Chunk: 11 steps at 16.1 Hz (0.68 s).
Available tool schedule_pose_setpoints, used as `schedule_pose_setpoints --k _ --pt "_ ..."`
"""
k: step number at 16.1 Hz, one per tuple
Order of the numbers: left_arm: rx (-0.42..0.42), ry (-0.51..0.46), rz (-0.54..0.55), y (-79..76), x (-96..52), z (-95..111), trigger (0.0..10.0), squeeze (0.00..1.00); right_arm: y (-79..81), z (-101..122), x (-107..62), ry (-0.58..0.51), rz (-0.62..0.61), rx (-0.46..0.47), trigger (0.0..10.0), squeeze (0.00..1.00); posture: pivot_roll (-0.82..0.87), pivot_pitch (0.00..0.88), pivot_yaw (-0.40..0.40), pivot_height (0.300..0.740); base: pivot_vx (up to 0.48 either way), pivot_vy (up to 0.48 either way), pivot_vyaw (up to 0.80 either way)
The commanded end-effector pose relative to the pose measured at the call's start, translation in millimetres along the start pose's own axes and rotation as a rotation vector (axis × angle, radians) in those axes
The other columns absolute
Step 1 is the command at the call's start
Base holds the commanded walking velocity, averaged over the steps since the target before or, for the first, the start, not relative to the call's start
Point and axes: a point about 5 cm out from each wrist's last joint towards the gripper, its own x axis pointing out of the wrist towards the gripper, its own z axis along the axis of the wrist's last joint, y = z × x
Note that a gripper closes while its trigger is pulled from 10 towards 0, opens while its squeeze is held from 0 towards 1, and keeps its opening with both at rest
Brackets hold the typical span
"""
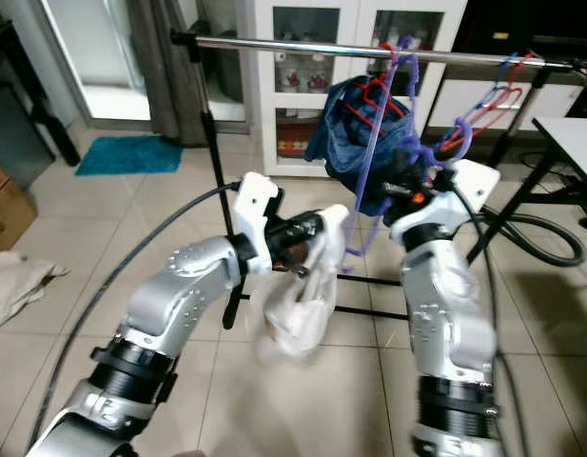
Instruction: Hang hanger
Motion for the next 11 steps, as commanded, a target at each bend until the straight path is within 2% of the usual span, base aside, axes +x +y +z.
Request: schedule_pose_setpoints --k 1,2,3,4,5,6,7,8,9,11 --pt "0.018 -0.008 0.157 23.1 -16.3 1 0.0 0.00 -5.9 -14 -11.0 0.108 -0.008 -0.085 10.0 0.00 0.06 0.000 0.056 0.740 0.000 0.000 0.00" --pt "0.028 0.014 0.238 32.8 -31.7 -5 0.0 0.00 -19.9 -27 -26.6 0.206 -0.083 -0.160 10.0 0.00 0.05 0.000 0.068 0.740 0.000 0.000 -0.80" --pt "0.048 0.027 0.271 35.8 -41.1 -9 3.8 0.00 -29.7 -33 -39.0 0.257 -0.134 -0.197 10.0 0.00 0.05 0.000 0.073 0.740 0.000 0.000 -0.80" --pt "0.038 0.037 0.297 36.2 -51.8 -15 10.0 0.00 -38.4 -39 -55.5 0.304 -0.196 -0.237 10.0 0.00 0.01 0.000 0.091 0.740 0.000 0.000 -0.80" --pt "0.030 0.041 0.309 36.6 -56.0 -18 10.0 0.00 -40.5 -42 -64.2 0.328 -0.216 -0.253 10.0 0.00 0.00 0.000 0.103 0.740 0.000 0.000 -0.80" --pt "0.034 0.052 0.337 38.1 -60.0 -23 10.0 0.00 -38.7 -46 -79.3 0.376 -0.217 -0.224 10.0 0.00 -0.02 0.000 0.126 0.740 0.000 0.000 -0.80" --pt "0.040 0.075 0.355 38.2 -60.7 -31 10.0 0.00 -36.2 -49 -94.6 0.409 -0.219 -0.265 10.0 0.00 -0.05 0.000 0.146 0.740 0.000 0.000 -0.80" --pt "0.038 0.083 0.371 37.9 -60.7 -35 10.0 0.00 -30.8 -48 -102.3 0.424 -0.208 -0.277 10.0 0.00 -0.05 0.000 0.156 0.740 0.000 0.000 -0.80" --pt "0.041 0.074 0.369 33.3 -57.6 -39 10.0 0.00 -25.1 -47 -109.7 0.432 -0.223 -0.210 10.0 0.00 -0.05 0.007 0.152 0.740 0.000 0.000 -0.80" --pt "0.039 0.067 0.384 32.4 -60.4 -40 10.0 0.00 -22.2 -52 -114.1 0.467 -0.235 -0.214 10.0 0.00 -0.05 0.016 0.121 0.740 0.000 0.000 -0.80"
